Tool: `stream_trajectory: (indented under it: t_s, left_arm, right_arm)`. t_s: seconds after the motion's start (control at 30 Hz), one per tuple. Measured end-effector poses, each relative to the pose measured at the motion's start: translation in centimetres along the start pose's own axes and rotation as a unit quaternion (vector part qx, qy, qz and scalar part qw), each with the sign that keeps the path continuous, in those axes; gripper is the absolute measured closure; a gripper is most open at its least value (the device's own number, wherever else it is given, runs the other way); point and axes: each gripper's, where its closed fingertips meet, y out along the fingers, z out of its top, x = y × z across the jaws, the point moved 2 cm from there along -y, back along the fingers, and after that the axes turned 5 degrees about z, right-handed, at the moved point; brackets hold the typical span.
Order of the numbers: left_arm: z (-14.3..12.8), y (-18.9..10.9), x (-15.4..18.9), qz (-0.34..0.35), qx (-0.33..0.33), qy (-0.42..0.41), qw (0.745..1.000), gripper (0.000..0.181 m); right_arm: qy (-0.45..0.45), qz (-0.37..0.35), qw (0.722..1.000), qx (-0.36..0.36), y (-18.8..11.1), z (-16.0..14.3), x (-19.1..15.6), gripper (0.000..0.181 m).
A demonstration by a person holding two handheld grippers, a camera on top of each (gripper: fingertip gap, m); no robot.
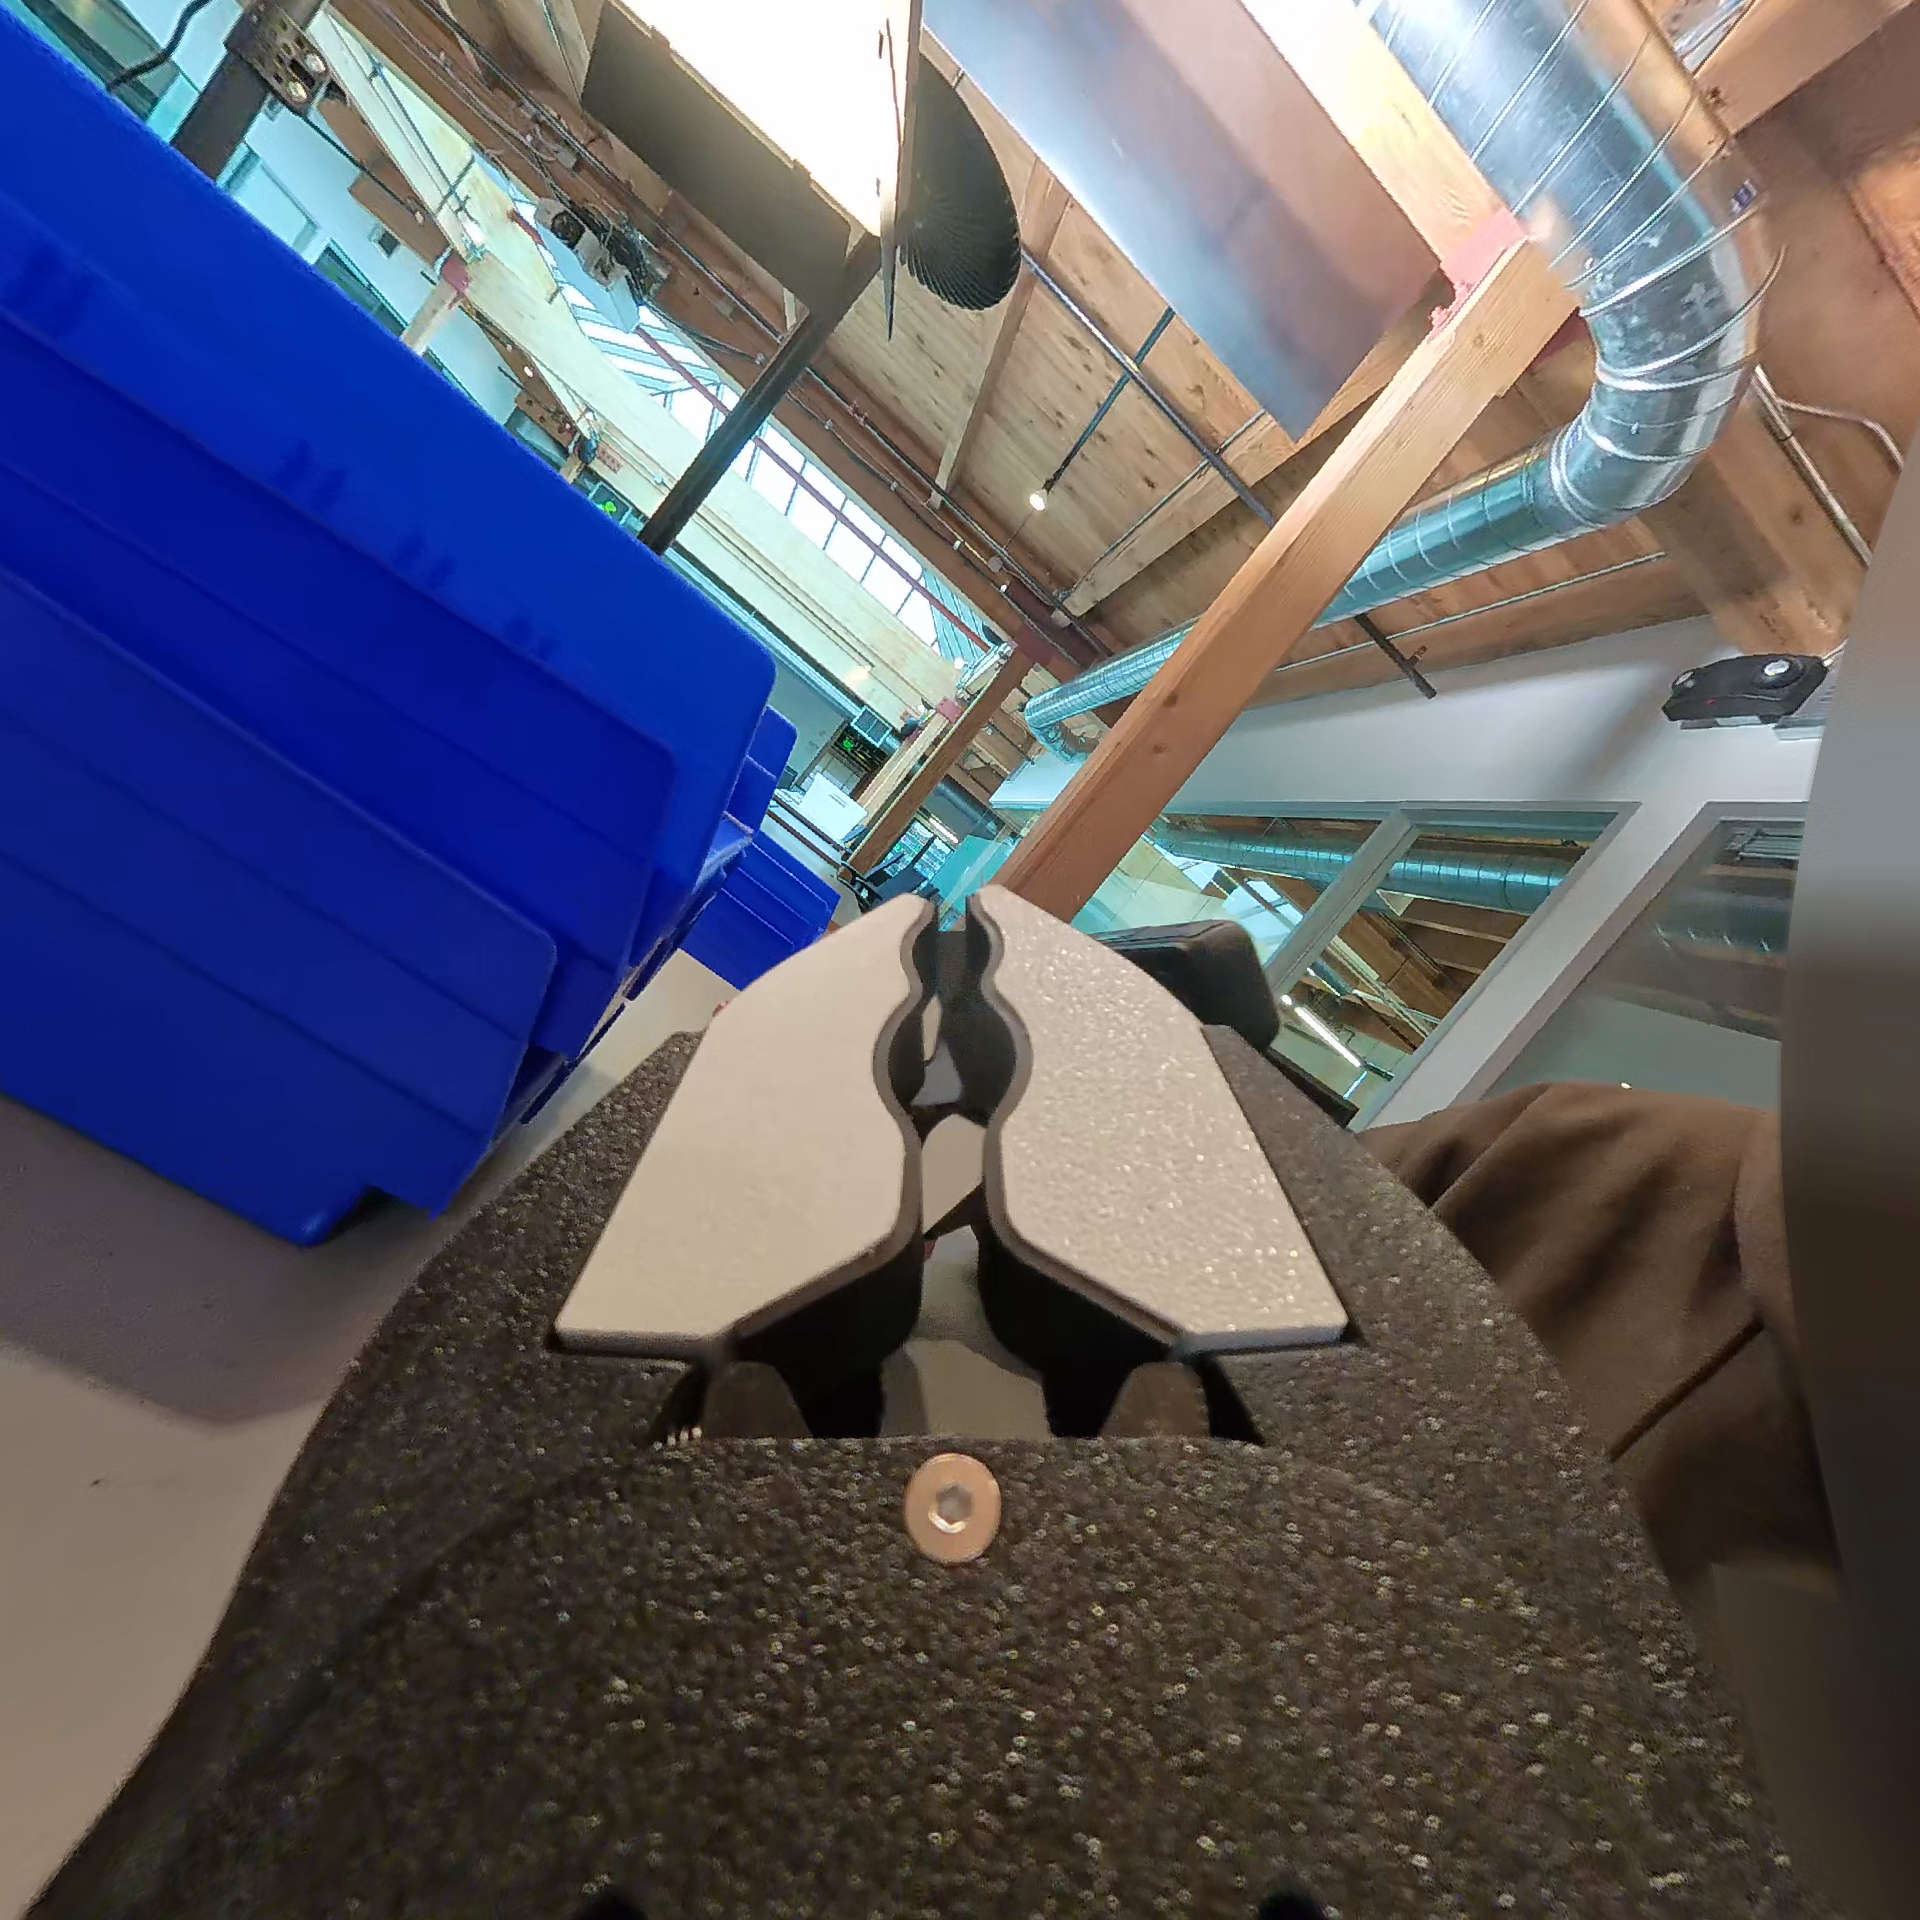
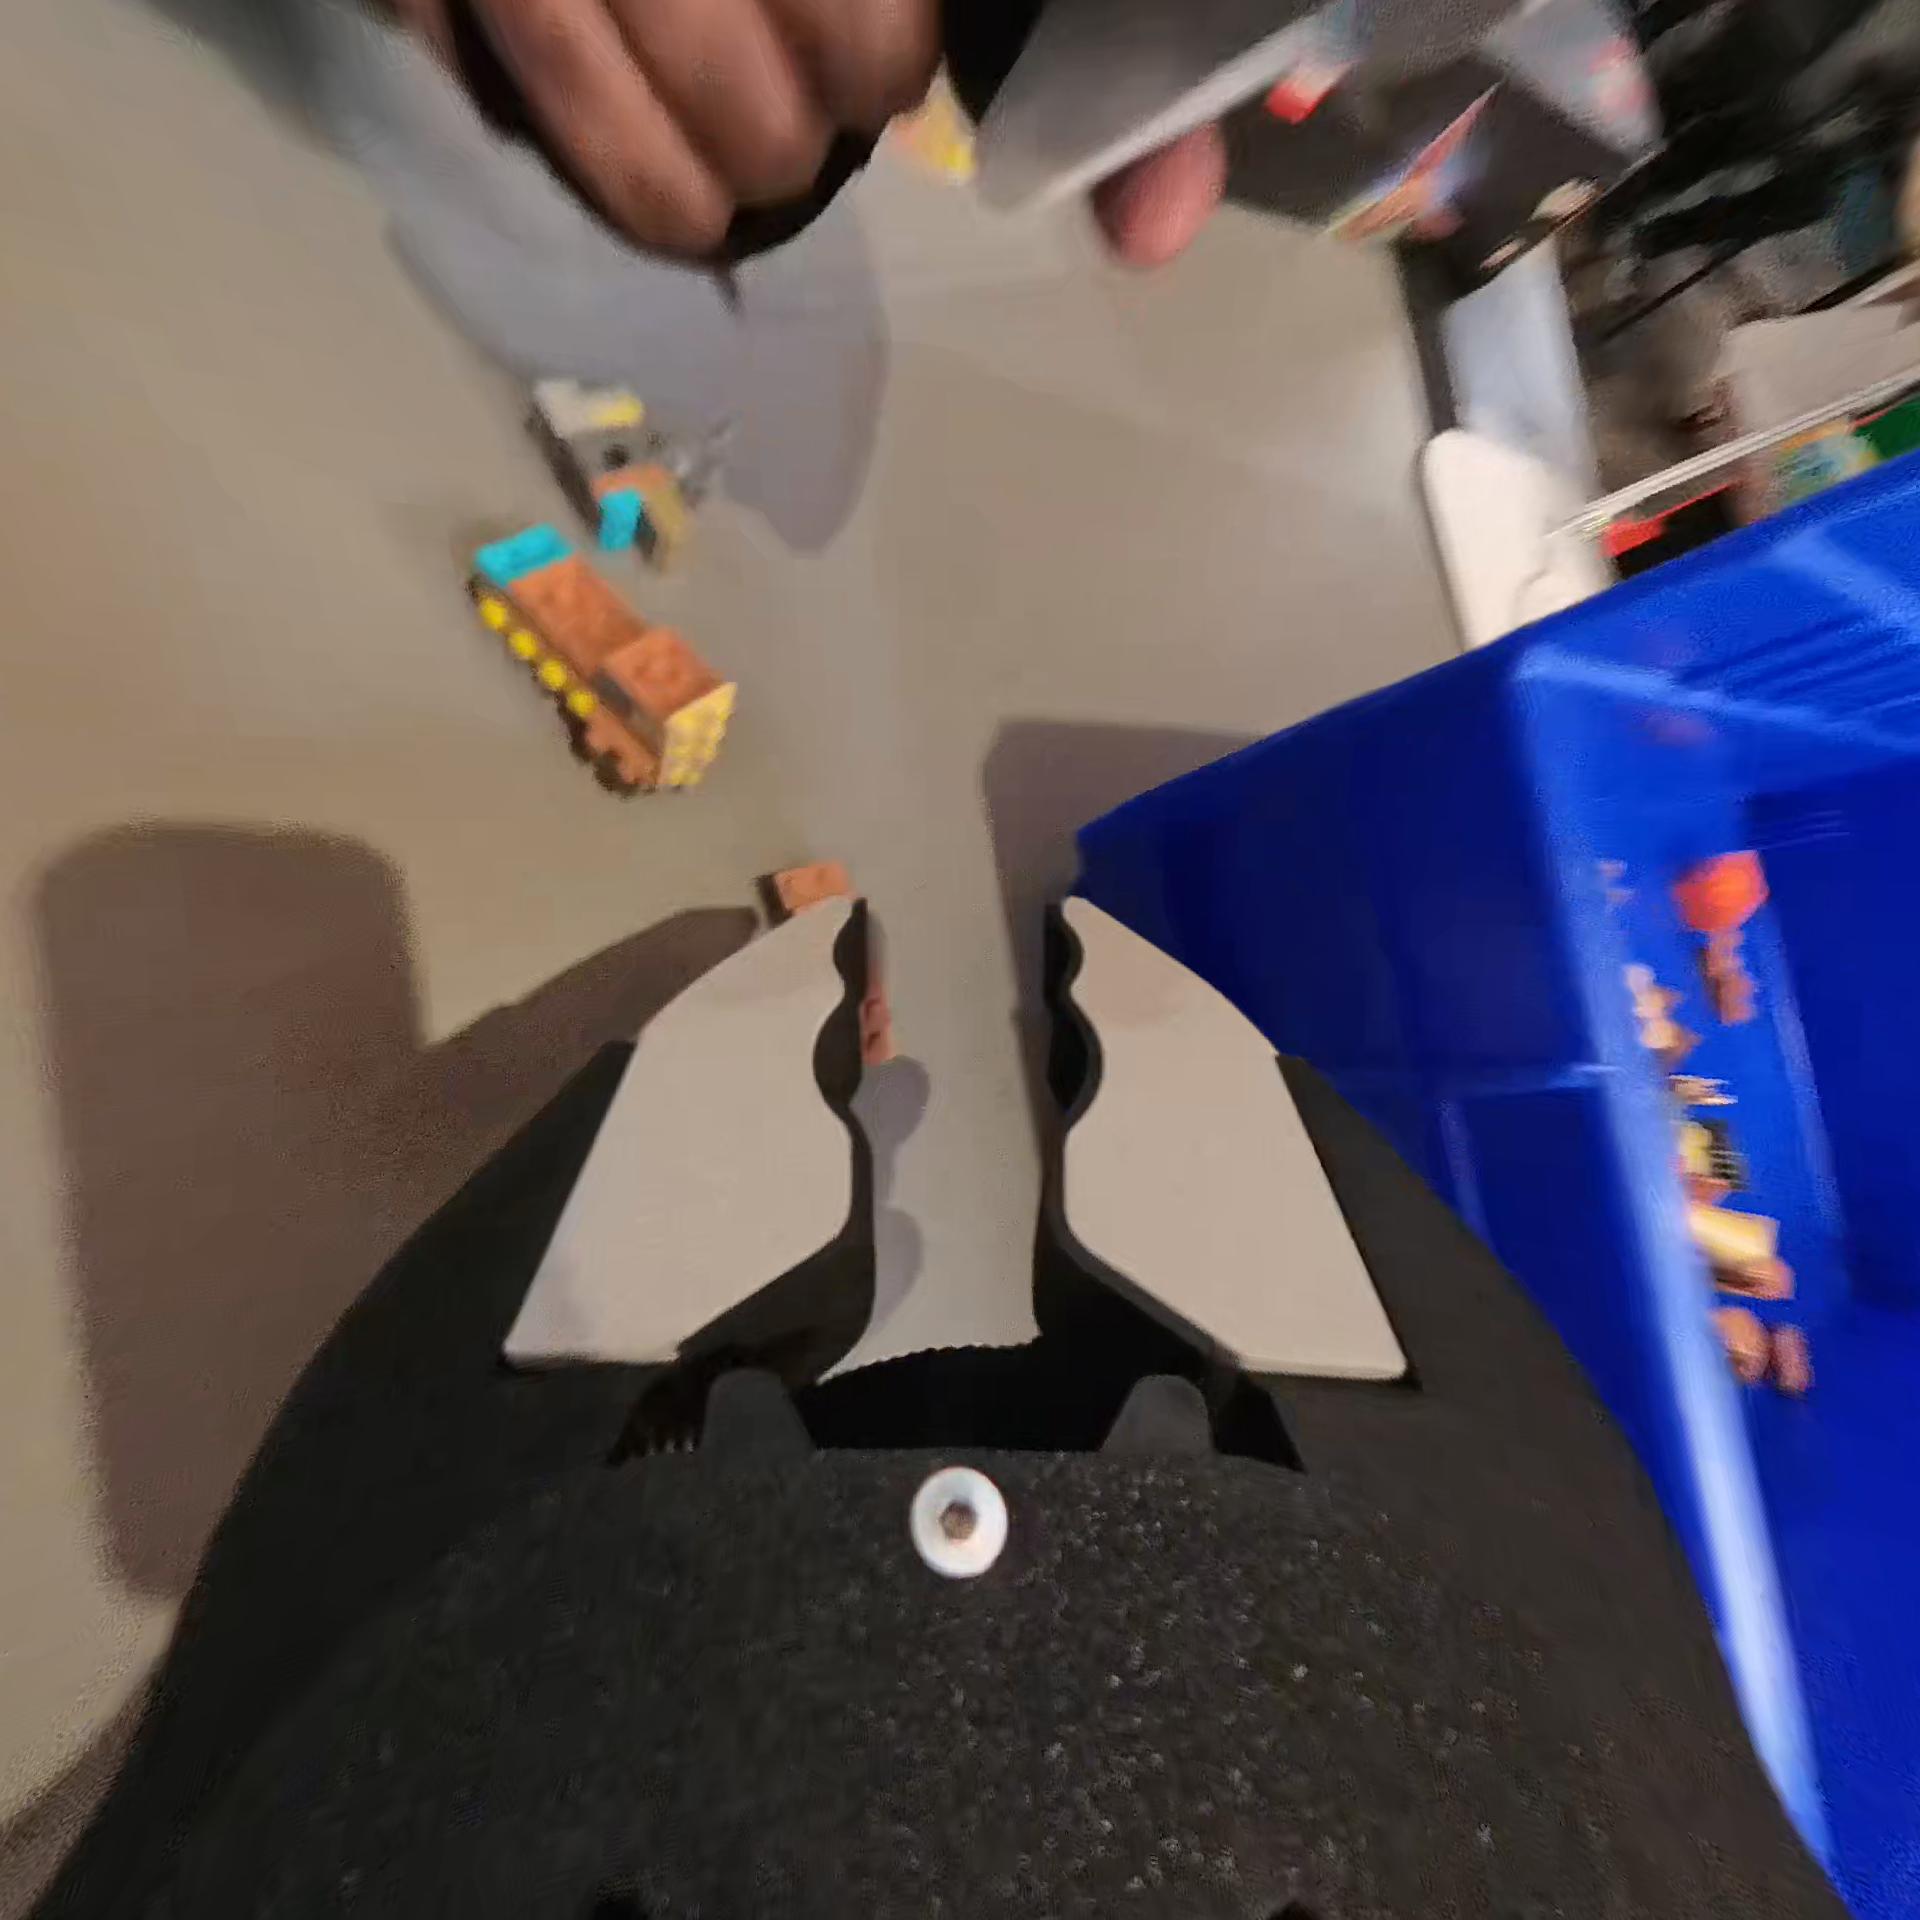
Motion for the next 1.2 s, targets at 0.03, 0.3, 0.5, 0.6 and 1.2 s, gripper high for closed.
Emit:
stream_trajectory:
  t_s: [0.03, 0.3, 0.5, 0.6, 1.2]
  left_arm:
    - [-0.1, 0.0, 0.0, 0.001, -0.004, 0.002, 1.0, 0.177]
    - [-0.9, 0.2, -0.3, 0.011, -0.03, 0.022, 0.999, 0.177]
    - [-1.1, 0.3, -0.6, 0.023, -0.04, 0.035, 0.998, 0.177]
    - [-1.1, 0.3, -0.7, 0.033, -0.042, 0.05, 0.997, 0.177]
    - [-5.4, 2.3, -0.9, 0.096, -0.141, 0.186, 0.968, 0.154]
  right_arm:
    - [0.006, 0.022, 1.0, -0.011, 0.5, -0.6, -0.5, 0.146]
    - [0.058, 0.109, 0.991, -0.046, 3.2, -2.7, -2.1, 0.143]
    - [0.093, 0.052, 0.994, -0.002, 3.6, -1.9, -0.7, 0.163]
    - [0.193, 0.043, 0.97, 0.144, 1.8, 1.0, 0.7, 0.163]
    - [0.497, 0.164, 0.639, 0.564, -2.8, 5.6, 3.8, 0.164]
